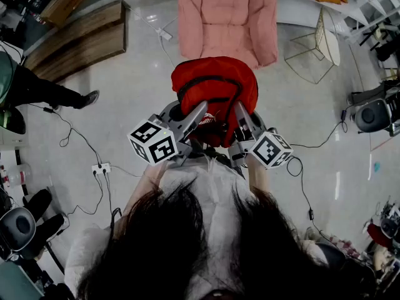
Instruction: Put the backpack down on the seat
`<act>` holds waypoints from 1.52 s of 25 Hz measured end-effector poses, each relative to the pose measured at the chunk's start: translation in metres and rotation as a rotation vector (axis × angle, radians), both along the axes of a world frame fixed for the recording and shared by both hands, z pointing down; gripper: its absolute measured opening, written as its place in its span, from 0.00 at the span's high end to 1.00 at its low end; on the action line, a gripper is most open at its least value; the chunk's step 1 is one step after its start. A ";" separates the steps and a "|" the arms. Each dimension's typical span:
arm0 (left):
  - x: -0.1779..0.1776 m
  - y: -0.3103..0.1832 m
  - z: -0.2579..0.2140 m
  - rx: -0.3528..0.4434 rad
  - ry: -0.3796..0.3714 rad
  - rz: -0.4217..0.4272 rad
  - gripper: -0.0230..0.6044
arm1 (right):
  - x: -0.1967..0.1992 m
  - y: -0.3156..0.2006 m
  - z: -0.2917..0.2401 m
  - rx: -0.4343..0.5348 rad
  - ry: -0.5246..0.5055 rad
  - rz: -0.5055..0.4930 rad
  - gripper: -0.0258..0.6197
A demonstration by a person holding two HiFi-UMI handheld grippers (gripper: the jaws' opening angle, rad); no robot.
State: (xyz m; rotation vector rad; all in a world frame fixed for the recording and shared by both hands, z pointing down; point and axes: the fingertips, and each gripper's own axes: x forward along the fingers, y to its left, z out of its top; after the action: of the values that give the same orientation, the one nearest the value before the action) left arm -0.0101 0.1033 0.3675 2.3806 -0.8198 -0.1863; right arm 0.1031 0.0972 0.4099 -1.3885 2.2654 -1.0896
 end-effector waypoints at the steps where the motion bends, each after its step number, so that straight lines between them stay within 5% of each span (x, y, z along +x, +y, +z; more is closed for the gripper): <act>1: -0.002 -0.001 0.000 -0.002 0.001 0.001 0.83 | -0.002 -0.002 0.000 -0.001 0.001 0.000 0.88; 38: -0.048 -0.089 0.009 0.002 -0.011 0.126 0.83 | -0.046 -0.076 0.007 -0.024 0.093 0.086 0.88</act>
State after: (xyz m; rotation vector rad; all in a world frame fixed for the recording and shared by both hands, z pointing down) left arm -0.0576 0.0148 0.3761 2.4279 -0.6726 -0.1234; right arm 0.0575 0.0217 0.4172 -1.5613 2.2395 -1.0495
